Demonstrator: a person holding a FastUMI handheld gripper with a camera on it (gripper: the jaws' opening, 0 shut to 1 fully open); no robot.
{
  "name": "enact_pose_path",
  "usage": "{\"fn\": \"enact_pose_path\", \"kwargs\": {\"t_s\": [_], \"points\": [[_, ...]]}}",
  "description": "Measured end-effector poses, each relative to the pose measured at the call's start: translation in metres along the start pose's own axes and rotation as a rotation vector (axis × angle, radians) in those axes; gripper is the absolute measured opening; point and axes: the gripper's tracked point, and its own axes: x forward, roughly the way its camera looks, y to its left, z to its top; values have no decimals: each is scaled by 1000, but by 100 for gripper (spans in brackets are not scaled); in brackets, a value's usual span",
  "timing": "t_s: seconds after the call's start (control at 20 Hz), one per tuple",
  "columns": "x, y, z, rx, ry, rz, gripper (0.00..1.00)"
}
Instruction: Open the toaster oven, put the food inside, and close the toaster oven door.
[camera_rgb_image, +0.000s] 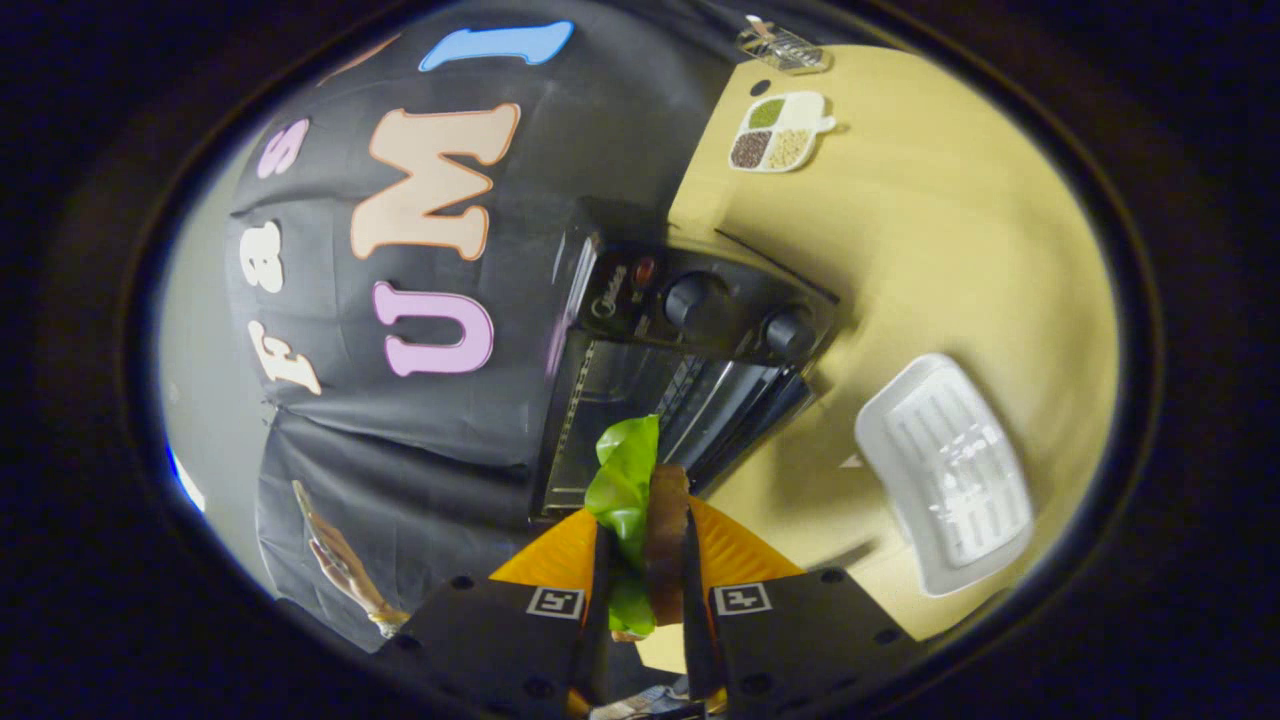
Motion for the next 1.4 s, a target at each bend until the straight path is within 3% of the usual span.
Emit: {"fn": "enact_pose_path", "kwargs": {"t_s": [0.2,0.35,0.65,1.15,1.35,1.4], "points": [[39,-1,-1,96,-136,24,33],[59,-5,-3,82,-190,-1,33],[80,24,22,47,-314,34,33],[131,9,54,84,-392,-48,32],[134,0,53,-19,-413,-102,32],[131,-2,56,-40,-414,-110,37]]}}
